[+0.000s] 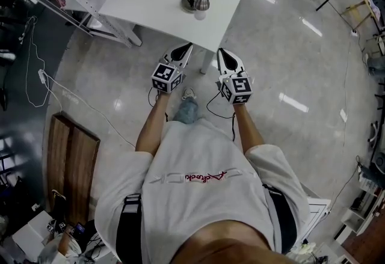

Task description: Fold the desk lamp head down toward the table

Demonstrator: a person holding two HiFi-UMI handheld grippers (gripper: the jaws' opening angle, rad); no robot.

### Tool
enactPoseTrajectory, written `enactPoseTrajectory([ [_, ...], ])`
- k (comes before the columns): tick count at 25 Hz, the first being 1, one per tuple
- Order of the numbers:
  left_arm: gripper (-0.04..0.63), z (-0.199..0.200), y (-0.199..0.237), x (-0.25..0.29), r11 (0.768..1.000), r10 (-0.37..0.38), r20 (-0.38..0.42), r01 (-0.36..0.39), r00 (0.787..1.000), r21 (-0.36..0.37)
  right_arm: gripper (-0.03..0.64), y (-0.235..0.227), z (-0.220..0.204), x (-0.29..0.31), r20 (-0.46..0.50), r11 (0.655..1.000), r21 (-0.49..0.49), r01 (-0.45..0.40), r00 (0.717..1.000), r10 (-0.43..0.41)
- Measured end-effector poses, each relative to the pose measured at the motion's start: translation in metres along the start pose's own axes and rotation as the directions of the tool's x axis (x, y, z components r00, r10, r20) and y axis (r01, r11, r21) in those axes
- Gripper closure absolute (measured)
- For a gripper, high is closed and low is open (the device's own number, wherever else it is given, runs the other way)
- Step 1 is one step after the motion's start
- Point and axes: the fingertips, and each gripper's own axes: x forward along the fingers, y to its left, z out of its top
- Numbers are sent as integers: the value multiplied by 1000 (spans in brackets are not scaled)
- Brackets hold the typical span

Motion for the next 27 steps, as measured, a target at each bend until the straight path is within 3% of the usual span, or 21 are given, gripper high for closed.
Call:
enactPoseTrajectory([
  [27, 572, 1, -28, -12, 1000, -7, 15, 7, 1000, 5, 600, 13, 3, -25, 6, 1000, -19, -4, 1000, 5],
])
